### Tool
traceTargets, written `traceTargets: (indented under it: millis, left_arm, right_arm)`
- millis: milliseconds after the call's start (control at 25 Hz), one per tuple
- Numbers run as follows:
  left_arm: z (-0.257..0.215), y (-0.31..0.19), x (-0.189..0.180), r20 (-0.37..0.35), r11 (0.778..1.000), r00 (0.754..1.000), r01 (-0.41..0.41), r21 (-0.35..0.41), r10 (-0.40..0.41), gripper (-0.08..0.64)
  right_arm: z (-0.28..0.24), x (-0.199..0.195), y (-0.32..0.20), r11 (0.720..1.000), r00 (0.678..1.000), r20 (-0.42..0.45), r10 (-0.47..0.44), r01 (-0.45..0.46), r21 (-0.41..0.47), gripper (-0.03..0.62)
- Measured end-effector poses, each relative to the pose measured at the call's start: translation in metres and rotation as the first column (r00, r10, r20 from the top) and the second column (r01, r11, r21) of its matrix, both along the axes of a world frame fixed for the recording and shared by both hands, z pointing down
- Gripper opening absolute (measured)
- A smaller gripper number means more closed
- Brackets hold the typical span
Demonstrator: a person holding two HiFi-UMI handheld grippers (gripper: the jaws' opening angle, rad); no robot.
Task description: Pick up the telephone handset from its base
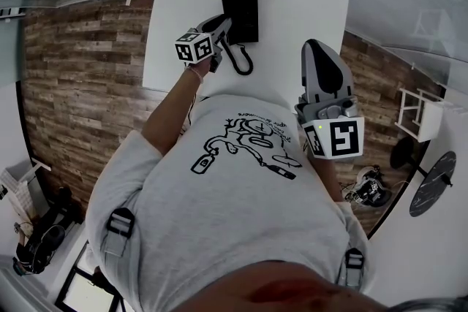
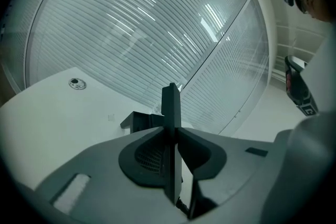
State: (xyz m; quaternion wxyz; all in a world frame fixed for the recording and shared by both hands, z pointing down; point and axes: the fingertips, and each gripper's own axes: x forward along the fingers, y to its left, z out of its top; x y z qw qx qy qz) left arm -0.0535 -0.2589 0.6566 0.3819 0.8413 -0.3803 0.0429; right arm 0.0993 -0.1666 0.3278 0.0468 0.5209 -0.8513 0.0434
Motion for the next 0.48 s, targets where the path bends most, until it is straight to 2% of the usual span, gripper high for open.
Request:
traceTargets:
  millis: [480]
  left_arm:
    - [-0.069, 0.011, -0.001, -0.044, 0.993, 0.999, 0.002, 0.119, 0.004, 0.072]
  right_arm:
    - [0.001, 0.000, 0.001, 1.000, 1.000, 0.000, -0.005, 0.005, 0.004, 0.008]
